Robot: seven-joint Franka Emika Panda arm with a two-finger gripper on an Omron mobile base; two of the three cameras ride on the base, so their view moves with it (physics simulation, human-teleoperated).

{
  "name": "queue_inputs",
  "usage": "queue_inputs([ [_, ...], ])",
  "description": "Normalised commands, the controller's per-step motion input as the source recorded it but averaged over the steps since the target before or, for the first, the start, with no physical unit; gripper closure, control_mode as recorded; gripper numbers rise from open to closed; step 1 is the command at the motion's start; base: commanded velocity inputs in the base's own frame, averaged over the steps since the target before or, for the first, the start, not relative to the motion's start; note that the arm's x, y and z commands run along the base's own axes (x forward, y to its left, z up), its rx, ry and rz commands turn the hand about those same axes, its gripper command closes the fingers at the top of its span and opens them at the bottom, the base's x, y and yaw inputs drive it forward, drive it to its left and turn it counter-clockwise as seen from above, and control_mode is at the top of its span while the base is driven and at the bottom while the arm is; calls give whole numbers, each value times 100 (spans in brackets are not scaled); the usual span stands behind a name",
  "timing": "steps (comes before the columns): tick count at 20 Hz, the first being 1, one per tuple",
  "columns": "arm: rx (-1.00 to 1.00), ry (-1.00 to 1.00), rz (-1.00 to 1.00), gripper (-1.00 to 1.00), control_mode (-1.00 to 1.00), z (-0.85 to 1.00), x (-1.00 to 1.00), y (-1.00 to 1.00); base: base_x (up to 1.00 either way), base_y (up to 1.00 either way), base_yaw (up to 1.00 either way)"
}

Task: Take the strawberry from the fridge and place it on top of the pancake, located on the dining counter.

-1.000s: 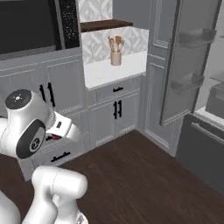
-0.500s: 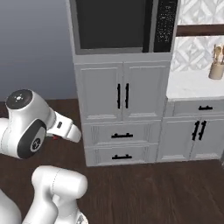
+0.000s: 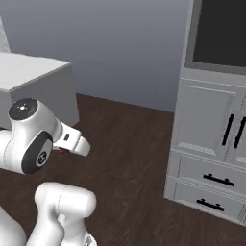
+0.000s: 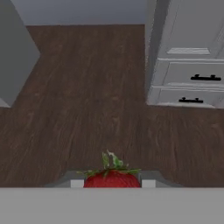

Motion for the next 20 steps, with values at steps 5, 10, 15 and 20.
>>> queue_inputs([
  [5, 0, 0, 0, 100, 100, 0, 0, 0, 3, 78, 40],
  [10, 0, 0, 0, 100, 100, 0, 0, 0, 76, 48, 0],
  [15, 0, 0, 0, 100, 100, 0, 0, 0, 100, 18, -16],
  [20, 0, 0, 0, 100, 100, 0, 0, 0, 100, 51, -27],
])
